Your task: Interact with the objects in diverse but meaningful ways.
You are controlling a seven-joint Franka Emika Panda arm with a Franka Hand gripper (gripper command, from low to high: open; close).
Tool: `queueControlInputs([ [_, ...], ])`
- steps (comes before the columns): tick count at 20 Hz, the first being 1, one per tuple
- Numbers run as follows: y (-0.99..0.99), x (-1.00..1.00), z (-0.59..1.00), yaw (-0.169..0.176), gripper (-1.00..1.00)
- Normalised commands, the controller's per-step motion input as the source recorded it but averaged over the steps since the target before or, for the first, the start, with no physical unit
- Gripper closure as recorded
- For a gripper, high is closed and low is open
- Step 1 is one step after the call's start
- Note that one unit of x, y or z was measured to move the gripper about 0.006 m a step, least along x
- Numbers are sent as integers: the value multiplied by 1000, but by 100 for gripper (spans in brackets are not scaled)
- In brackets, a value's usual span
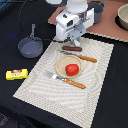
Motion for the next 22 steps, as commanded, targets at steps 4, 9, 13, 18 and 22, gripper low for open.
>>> queueControlInputs([
  [4,-23,24,934,-24,-100],
  [9,-342,-357,450,-17,-100],
  [13,-641,-564,132,0,-100],
  [18,-666,-558,70,0,-100],
  [22,-668,-556,86,0,-100],
])
